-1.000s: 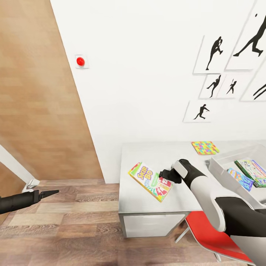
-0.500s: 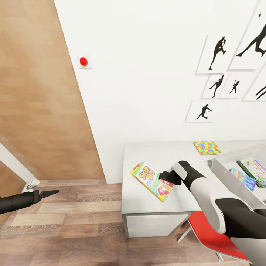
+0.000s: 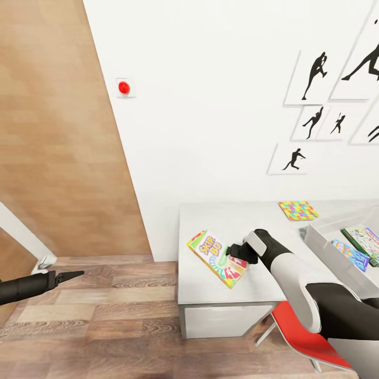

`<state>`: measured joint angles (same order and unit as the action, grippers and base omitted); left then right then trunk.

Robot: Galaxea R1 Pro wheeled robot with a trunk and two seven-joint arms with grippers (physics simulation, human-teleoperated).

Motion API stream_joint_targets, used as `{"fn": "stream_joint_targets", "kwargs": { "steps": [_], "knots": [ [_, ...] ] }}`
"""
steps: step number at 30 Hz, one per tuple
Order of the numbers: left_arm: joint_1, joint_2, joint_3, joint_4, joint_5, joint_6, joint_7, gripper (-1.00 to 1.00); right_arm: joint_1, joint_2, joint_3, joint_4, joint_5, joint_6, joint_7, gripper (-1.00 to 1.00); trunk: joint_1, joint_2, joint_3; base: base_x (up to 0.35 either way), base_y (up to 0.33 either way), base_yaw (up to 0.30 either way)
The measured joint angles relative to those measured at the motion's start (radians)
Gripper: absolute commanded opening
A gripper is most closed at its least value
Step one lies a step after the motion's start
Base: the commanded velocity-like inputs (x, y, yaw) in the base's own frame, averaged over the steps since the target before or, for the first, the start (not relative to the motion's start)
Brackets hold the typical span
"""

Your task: Put all the toys in the child's room - the three board games (two on the bed and one on the table), the two jigsaw puzzles on the table, and the tennis ball on the table - inside the toy box on the table in the child's room.

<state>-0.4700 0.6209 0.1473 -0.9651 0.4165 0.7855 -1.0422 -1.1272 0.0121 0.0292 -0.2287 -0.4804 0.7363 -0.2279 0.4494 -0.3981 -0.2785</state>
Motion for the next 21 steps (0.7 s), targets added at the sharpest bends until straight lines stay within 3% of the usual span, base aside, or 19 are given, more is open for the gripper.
{"fn": "stream_joint_targets", "kwargs": {
  "steps": [21],
  "knots": [
    [0.000,0.000,0.000,0.000,0.000,0.001,0.000,1.00,0.000,0.005,0.000,0.000,-0.001,-0.001,0.001,1.00,0.000,0.000,0.000,0.016,0.136,0.000]
  ]
}}
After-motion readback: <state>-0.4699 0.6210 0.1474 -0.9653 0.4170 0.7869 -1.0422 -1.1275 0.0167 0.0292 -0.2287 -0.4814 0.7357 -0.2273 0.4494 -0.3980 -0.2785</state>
